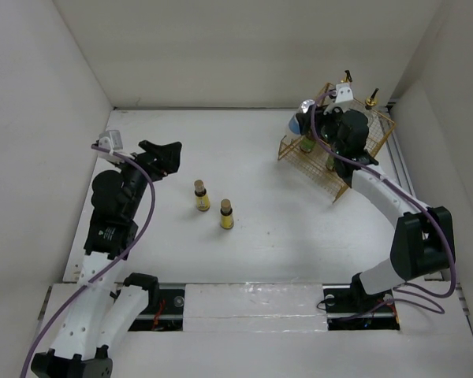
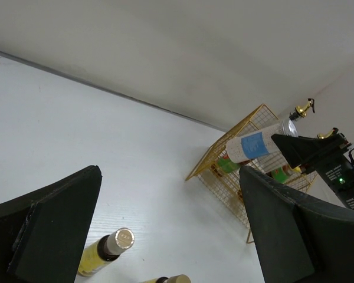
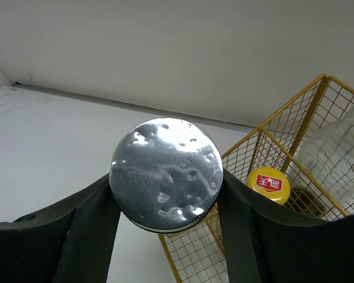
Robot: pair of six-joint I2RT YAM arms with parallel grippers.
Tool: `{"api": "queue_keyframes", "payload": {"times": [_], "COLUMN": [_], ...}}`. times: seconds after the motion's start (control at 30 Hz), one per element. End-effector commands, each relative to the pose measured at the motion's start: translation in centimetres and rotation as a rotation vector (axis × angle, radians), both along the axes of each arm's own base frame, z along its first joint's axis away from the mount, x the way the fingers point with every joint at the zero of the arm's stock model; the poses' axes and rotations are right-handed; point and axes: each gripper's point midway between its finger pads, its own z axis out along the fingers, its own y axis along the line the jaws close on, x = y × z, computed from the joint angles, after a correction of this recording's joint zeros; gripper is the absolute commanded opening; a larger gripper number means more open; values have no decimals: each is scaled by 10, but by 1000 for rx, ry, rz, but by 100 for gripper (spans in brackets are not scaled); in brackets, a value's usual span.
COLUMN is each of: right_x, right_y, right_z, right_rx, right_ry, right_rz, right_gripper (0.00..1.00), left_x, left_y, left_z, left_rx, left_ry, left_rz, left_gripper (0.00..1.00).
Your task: Organize the condiment bottles
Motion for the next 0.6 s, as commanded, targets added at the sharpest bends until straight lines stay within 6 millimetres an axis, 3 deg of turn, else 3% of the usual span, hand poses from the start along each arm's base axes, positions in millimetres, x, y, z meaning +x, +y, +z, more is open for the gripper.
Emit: {"api": "queue_keyframes", "payload": {"times": [0.0,0.23,0.4,0.57], "right_x": [-4,-2,-4,15], "right_y": [-9,-16,-19,-15], "right_z": [53,14,13,-18], "right_rx": [23,-4,-13,-50], "right_ry": [-175,-97,-98,2], "right_rz": [-33,-71,-80,-78], "right_gripper": [43,43,43,43], "left_x": [0,4,7,7], "left_y": [-2,-5,-9,-9], "left_z": [13,10,7,7], "left_rx": [-14,-20,-17,-17], "left_ry": [-53,-42,-33,-33], "left_rz": [-18,-28,-48,-48], "left_gripper": [100,100,100,100]}}
